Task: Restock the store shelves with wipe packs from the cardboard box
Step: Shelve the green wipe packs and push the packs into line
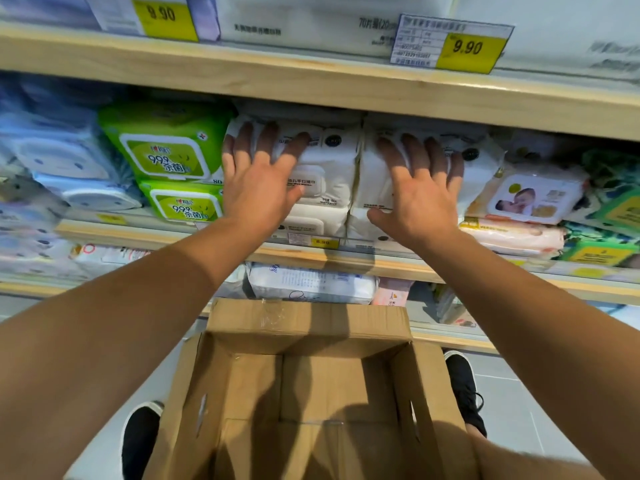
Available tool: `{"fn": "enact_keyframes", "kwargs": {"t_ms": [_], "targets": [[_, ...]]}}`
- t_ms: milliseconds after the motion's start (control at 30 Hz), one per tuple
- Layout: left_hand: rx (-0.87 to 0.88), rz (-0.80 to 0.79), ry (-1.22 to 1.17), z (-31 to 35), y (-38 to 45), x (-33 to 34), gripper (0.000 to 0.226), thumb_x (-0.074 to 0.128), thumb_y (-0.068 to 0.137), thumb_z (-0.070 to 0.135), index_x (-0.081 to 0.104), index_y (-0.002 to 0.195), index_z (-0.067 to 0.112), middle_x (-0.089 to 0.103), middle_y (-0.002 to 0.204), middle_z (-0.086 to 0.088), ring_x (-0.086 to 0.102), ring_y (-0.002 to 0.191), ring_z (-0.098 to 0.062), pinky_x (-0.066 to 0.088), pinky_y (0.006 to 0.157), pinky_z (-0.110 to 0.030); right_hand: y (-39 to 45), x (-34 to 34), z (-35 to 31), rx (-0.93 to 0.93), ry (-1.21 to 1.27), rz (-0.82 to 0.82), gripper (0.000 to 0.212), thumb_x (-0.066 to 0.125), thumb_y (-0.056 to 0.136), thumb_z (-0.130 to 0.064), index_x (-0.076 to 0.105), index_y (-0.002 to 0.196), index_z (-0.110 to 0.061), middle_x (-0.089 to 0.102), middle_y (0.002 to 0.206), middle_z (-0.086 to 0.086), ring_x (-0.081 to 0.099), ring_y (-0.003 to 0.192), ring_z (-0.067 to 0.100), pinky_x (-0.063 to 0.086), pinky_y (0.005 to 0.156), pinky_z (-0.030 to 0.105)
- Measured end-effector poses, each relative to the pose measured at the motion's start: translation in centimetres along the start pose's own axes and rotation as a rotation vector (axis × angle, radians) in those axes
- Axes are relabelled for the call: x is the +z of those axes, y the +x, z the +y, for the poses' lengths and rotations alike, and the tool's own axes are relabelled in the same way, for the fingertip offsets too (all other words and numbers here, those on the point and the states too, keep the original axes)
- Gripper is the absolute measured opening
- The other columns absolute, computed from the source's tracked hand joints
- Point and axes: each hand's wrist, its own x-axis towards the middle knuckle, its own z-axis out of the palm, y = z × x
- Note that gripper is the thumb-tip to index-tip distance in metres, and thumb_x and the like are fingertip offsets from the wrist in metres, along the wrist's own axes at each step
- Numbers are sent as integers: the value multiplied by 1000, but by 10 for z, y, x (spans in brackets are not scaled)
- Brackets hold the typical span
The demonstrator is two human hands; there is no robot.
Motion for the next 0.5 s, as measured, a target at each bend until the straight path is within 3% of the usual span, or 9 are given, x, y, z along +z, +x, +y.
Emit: {"fn": "enact_keyframes", "kwargs": {"t_ms": [100, 200, 333, 500], "targets": [[-6, -4, -1, 4, -4, -6, 71, 58, 83, 56, 28, 144, 36, 47, 132, -20, 31, 131, -44, 10, 113, -57, -11, 0, 6, -22, -54, 101, 94, 71, 77, -50, 14, 150, -35, 18, 158, 7, 13, 144, 38, 0, 117, 54], [101, 60, 9, 18, -17, 1, 86, 70, 72, 54, 25, 141, 30, 39, 135, -17, 29, 130, -41, 12, 111, -63, -24, 6, 19, -36, -138, 172, 100, 78, 71, -46, 19, 149, -30, 24, 154, 10, 19, 140, 39, 9, 117, 55], [134, 34, 69, 25, -21, 14, 118, 80, 59, 55, 6, 148, 32, 25, 147, -15, 15, 139, -43, 4, 111, -67, -25, 22, 25, -41, -202, 136, 119, 80, 68, -52, -1, 153, -31, 9, 160, 10, 2, 146, 39, 0, 118, 55], [112, 40, 95, 27, -13, 25, 123, 83, 59, 48, 0, 149, 30, 16, 151, -18, 9, 141, -46, 1, 108, -71, -15, 42, 21, -3, -215, 132, 122, 78, 73, -46, -14, 151, -29, -8, 158, 8, -11, 144, 40, -9, 115, 59]]}}
